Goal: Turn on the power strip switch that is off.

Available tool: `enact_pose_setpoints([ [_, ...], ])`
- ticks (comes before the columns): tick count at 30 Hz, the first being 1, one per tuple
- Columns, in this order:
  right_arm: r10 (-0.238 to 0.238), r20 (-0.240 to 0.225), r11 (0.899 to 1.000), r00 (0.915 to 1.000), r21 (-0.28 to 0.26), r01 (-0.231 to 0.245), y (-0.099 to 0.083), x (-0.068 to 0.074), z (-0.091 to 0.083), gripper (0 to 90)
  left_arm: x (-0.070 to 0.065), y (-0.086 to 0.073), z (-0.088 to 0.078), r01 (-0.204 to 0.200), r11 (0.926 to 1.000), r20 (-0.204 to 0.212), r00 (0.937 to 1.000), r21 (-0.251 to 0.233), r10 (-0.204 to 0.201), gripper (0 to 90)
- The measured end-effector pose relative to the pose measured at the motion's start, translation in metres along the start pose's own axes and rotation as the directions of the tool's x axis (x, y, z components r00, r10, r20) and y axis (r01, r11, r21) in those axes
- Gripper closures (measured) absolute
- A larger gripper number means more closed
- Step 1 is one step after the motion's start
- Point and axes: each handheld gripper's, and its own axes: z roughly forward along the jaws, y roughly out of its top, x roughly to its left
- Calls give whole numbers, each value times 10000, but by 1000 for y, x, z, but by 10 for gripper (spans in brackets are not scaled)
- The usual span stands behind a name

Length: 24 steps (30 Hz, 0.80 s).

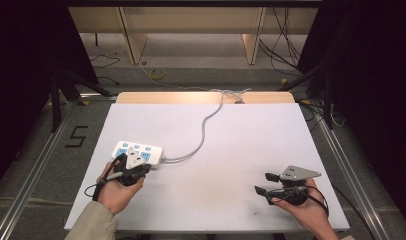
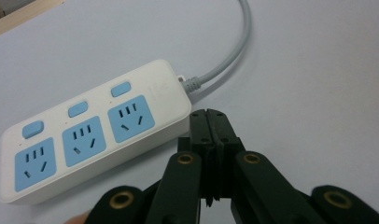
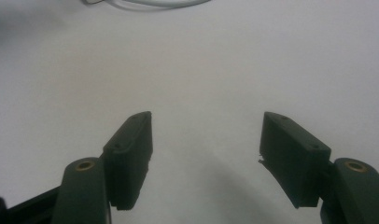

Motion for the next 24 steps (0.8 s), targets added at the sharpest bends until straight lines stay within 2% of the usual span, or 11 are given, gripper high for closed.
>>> enact_pose_setpoints([
  [14,-34,10,10000,10000,-2,34,0,0,0,355,16,3,2,342,9993,-198,9992,147,-339,899],
  [16,-23,2,10000,10000,17,23,0,0,0,355,19,3,2,493,9986,-207,9986,181,-489,899],
  [24,-1,7,10000,10000,30,1,0,-1,0,355,25,5,2,619,9976,-319,9976,308,-609,899],
])
